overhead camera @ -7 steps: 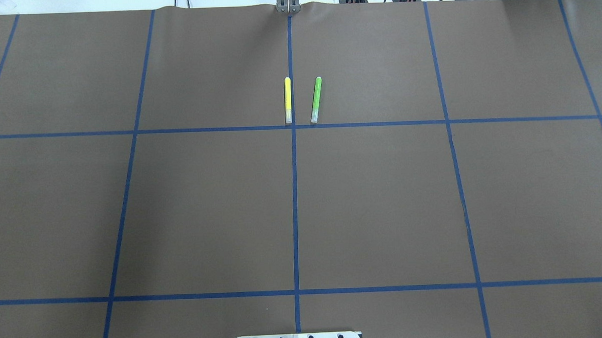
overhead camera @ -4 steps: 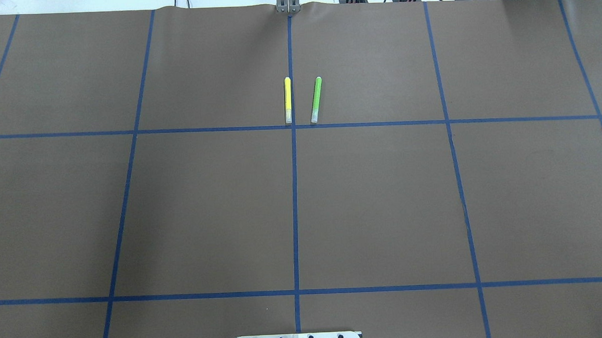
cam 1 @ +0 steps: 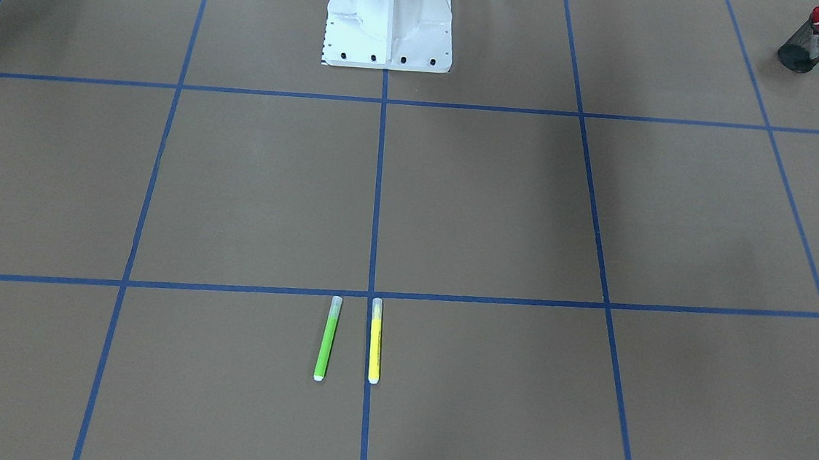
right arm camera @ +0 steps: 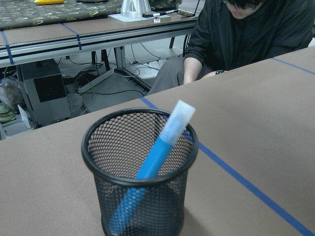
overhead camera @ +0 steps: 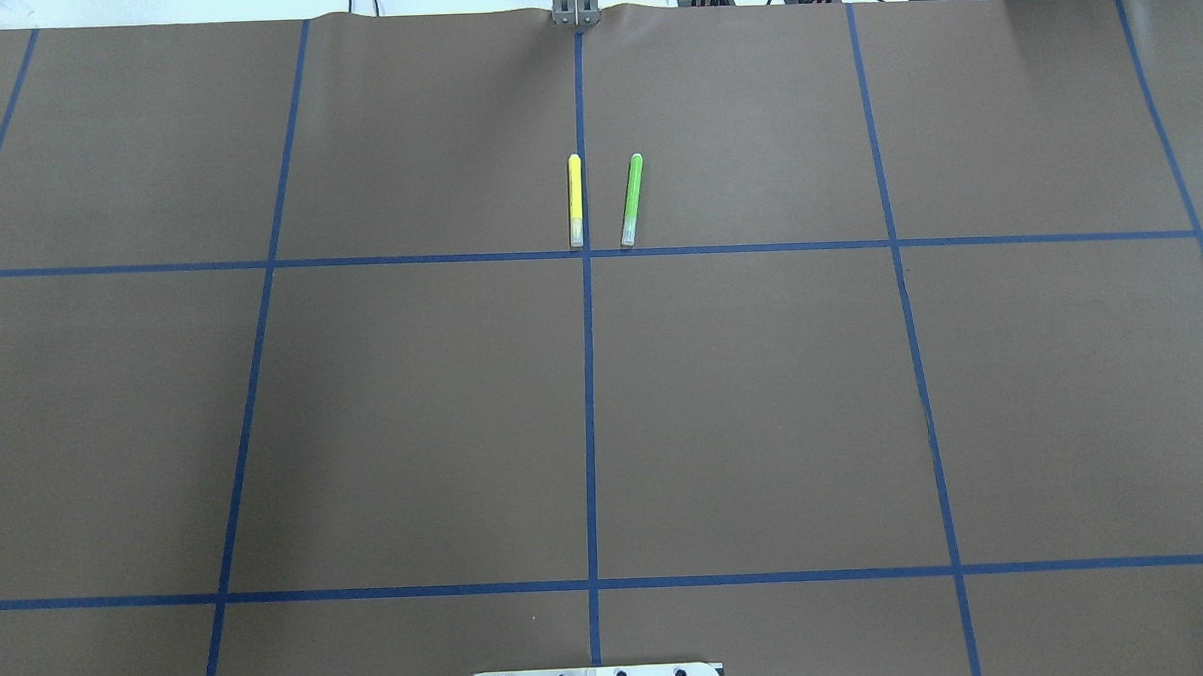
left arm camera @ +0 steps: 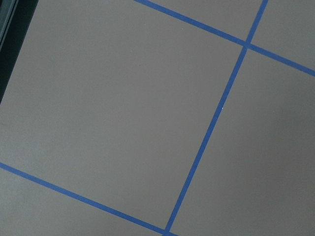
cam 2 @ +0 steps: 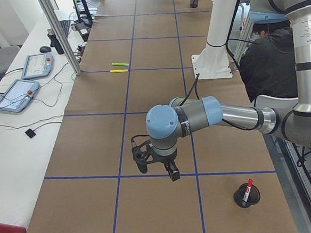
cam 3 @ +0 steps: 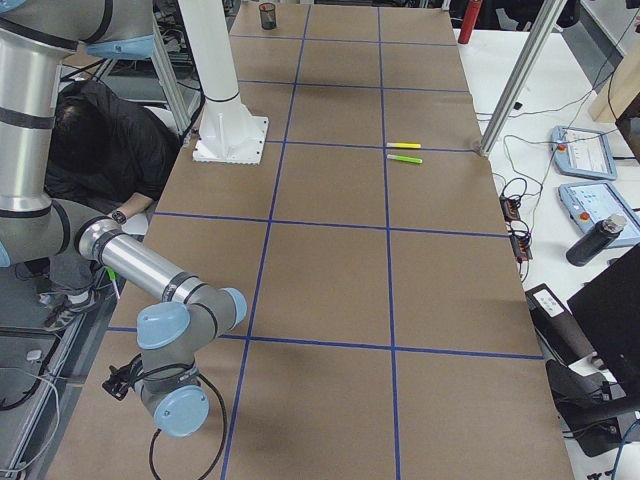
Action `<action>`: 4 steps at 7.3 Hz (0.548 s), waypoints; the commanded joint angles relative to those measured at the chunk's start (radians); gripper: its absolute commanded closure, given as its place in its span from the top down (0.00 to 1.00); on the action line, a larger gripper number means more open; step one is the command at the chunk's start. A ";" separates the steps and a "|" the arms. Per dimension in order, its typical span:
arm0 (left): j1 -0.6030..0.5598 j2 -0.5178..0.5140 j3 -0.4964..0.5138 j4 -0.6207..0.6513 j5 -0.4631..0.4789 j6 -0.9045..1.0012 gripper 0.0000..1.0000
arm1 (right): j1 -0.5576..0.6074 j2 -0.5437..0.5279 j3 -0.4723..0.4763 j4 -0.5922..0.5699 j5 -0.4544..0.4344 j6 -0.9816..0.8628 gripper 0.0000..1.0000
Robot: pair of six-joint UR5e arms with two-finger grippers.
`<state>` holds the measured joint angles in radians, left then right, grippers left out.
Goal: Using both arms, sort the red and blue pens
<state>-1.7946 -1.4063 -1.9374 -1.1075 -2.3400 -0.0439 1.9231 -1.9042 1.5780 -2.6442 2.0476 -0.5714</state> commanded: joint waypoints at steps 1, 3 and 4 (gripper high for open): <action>0.023 -0.022 -0.002 0.001 0.001 -0.001 1.00 | 0.002 0.066 0.010 0.125 -0.012 0.103 1.00; 0.044 -0.042 0.005 0.000 0.004 -0.002 1.00 | 0.002 0.102 0.017 0.321 0.011 0.194 1.00; 0.067 -0.061 0.009 0.001 0.013 -0.001 1.00 | 0.001 0.111 0.039 0.405 0.038 0.288 1.00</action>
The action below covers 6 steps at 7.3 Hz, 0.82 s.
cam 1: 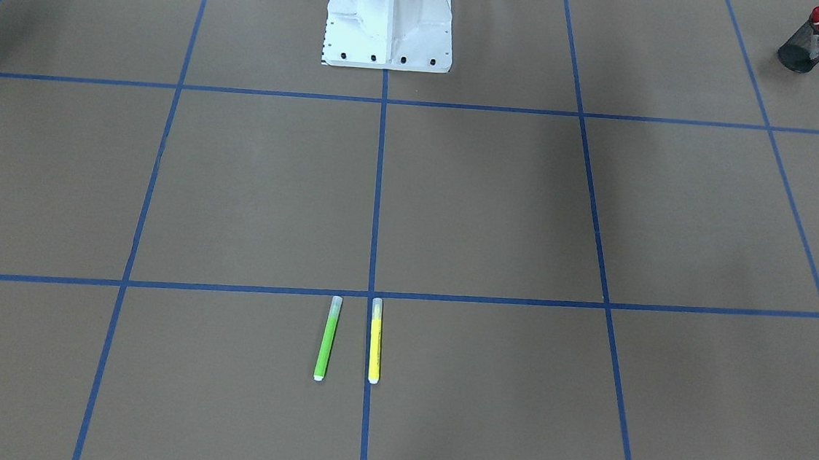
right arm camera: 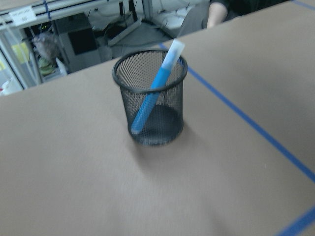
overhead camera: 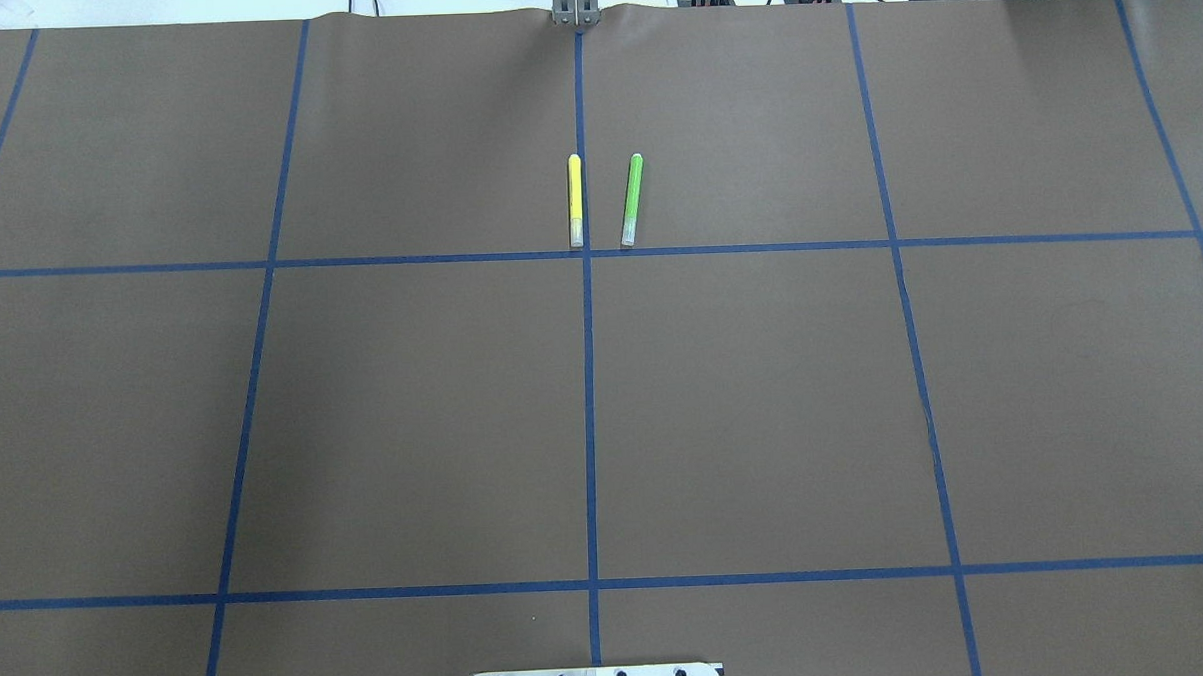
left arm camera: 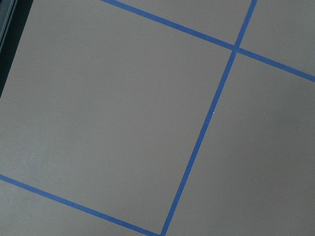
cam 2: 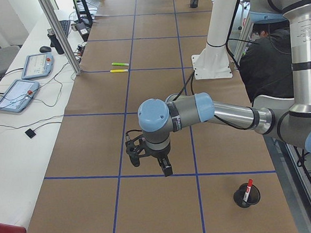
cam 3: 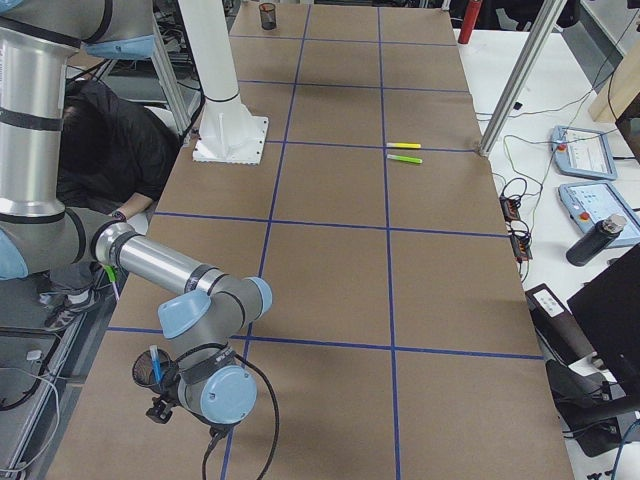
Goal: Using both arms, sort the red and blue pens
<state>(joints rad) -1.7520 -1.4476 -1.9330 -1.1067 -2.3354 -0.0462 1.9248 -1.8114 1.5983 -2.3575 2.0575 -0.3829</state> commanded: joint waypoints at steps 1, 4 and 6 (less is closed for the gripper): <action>0.054 -0.042 0.017 0.001 0.008 -0.001 1.00 | -0.001 0.020 0.044 0.227 0.044 0.180 1.00; 0.110 -0.157 0.081 -0.069 0.007 -0.029 1.00 | -0.013 0.047 0.068 0.443 0.148 0.191 1.00; 0.140 -0.158 0.162 -0.283 0.007 -0.034 1.00 | -0.024 0.038 0.055 0.575 0.324 0.202 1.00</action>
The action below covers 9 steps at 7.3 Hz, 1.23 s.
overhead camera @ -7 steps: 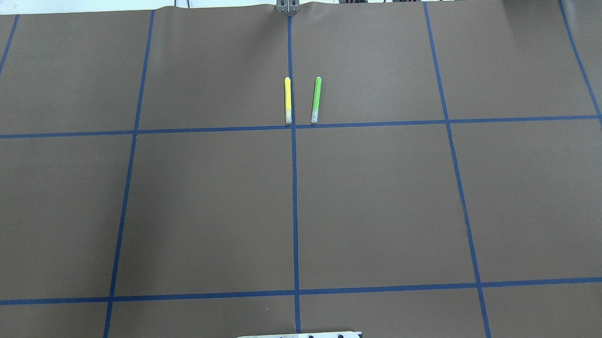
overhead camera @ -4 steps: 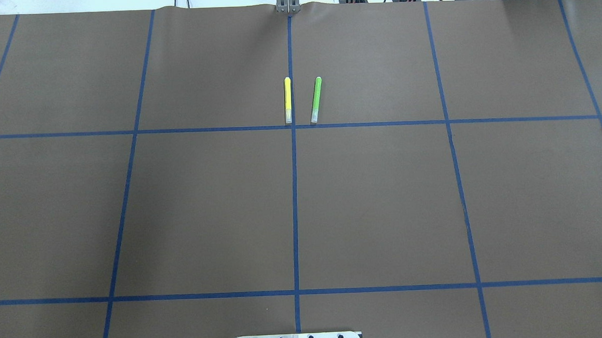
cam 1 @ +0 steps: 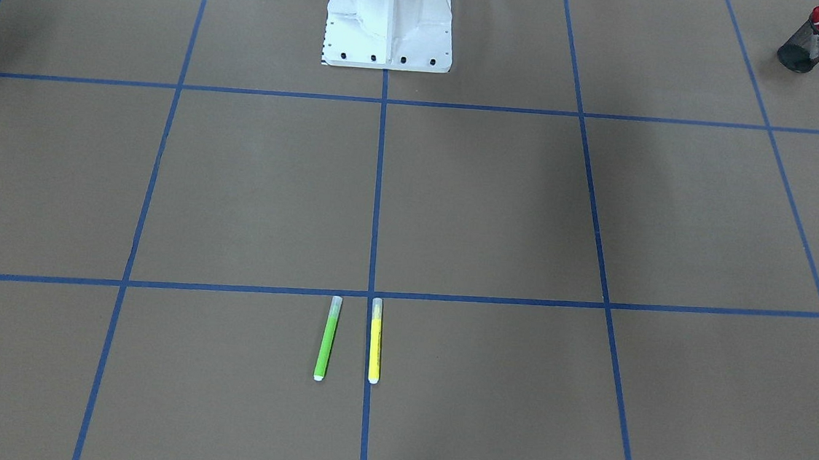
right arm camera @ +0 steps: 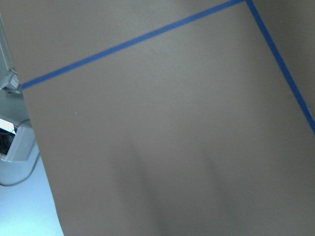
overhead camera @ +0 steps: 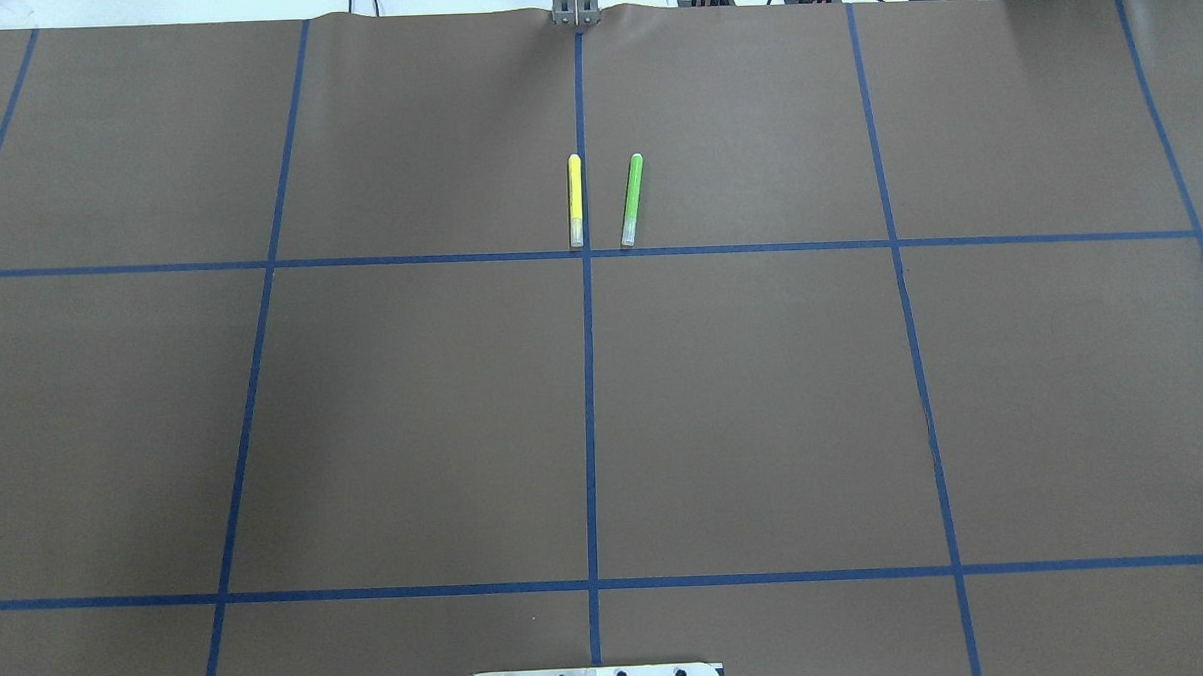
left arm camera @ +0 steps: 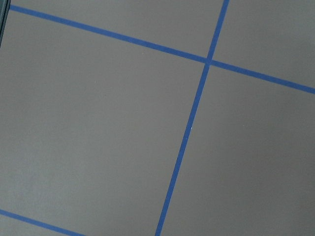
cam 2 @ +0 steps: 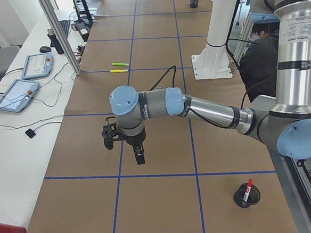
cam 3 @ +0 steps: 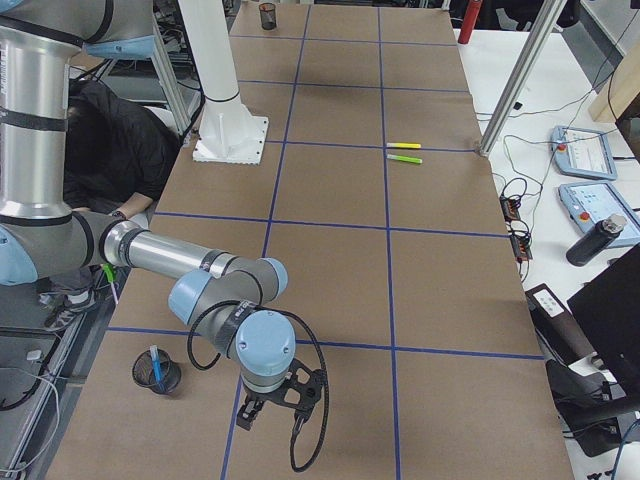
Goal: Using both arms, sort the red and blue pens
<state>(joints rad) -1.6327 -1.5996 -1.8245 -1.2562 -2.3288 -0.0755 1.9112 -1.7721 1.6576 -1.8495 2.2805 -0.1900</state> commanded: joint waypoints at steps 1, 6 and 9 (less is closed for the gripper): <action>0.022 -0.010 0.114 -0.235 0.000 -0.038 1.00 | -0.052 0.031 0.005 0.078 0.105 0.038 1.00; 0.036 -0.010 0.179 -0.411 0.003 -0.081 1.00 | -0.306 0.141 0.008 0.319 0.013 0.395 1.00; 0.054 -0.008 0.174 -0.439 0.005 -0.090 1.00 | -0.316 0.166 0.016 0.313 0.039 0.405 1.00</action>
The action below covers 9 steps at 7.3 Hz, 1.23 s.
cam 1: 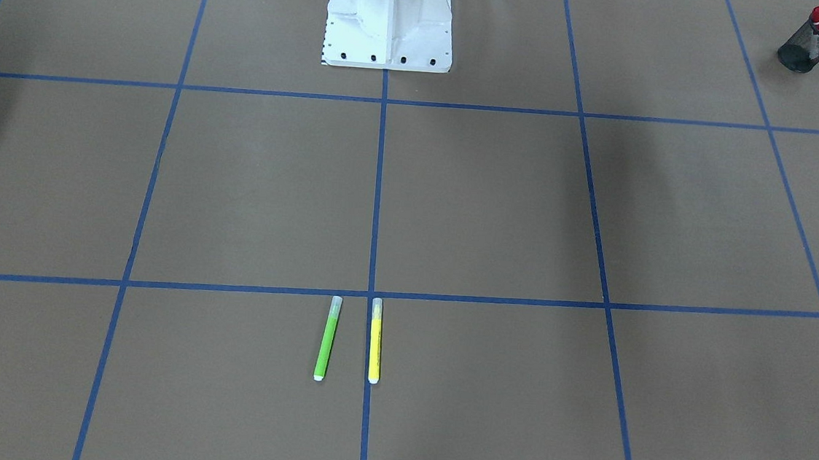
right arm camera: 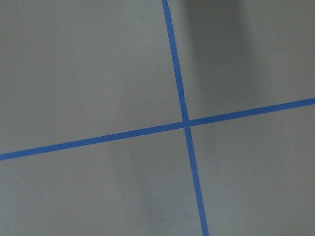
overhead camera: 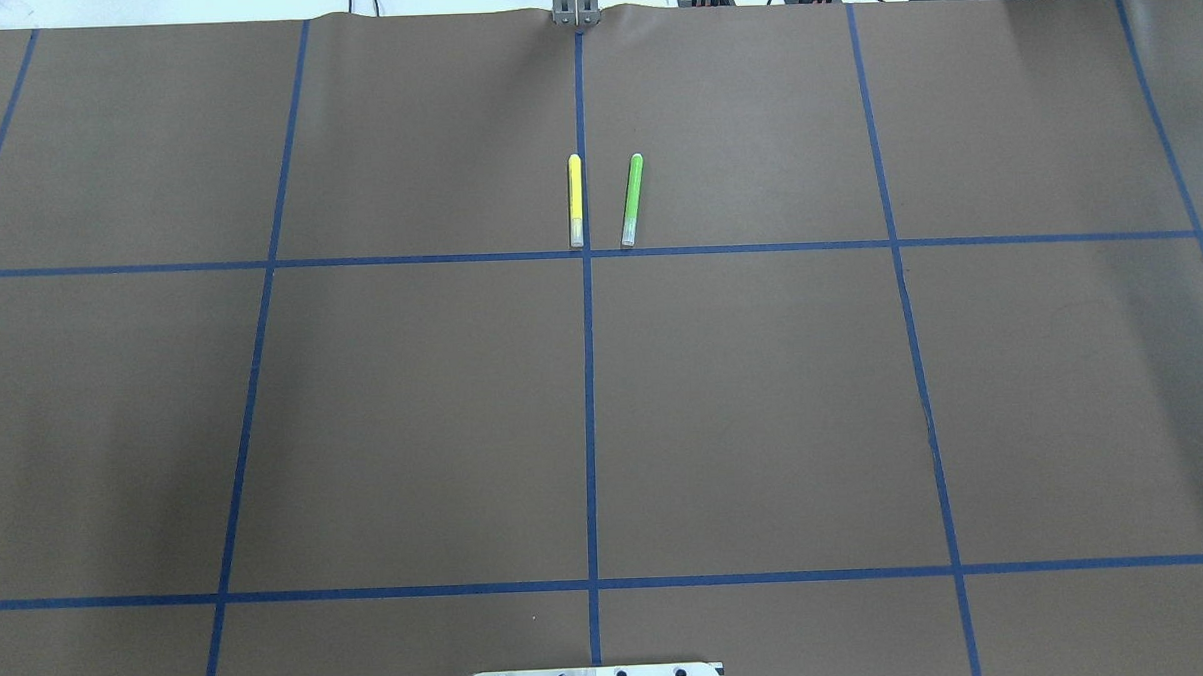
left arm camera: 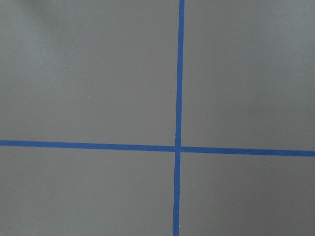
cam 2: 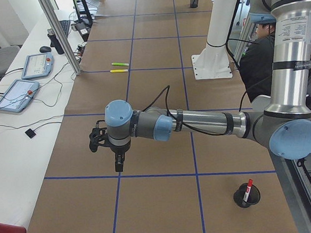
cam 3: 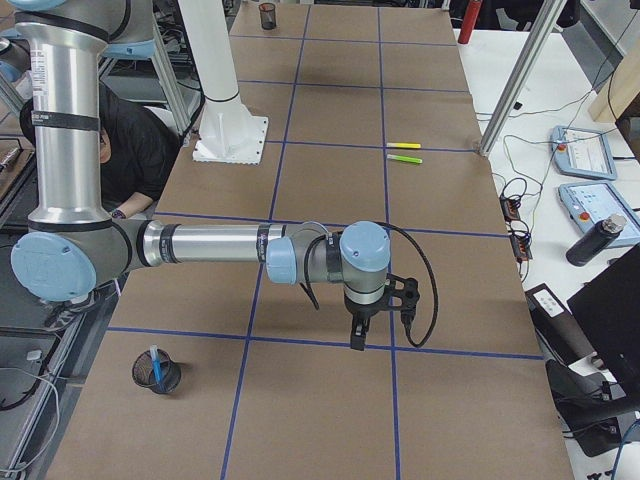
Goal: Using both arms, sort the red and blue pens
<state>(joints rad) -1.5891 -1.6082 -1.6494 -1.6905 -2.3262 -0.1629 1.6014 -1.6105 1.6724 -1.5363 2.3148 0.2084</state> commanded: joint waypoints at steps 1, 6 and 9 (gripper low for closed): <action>0.018 0.004 0.000 -0.005 0.017 -0.001 1.00 | -0.018 0.012 0.003 0.002 0.008 0.041 1.00; 0.018 0.011 0.010 -0.005 0.018 -0.001 1.00 | -0.046 0.020 0.009 -0.005 0.020 0.068 1.00; 0.018 0.011 0.010 -0.005 0.018 -0.003 1.00 | -0.044 0.017 0.009 -0.007 0.085 0.069 1.00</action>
<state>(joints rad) -1.5708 -1.5970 -1.6398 -1.6951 -2.3087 -0.1655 1.5568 -1.5928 1.6813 -1.5429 2.3565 0.2774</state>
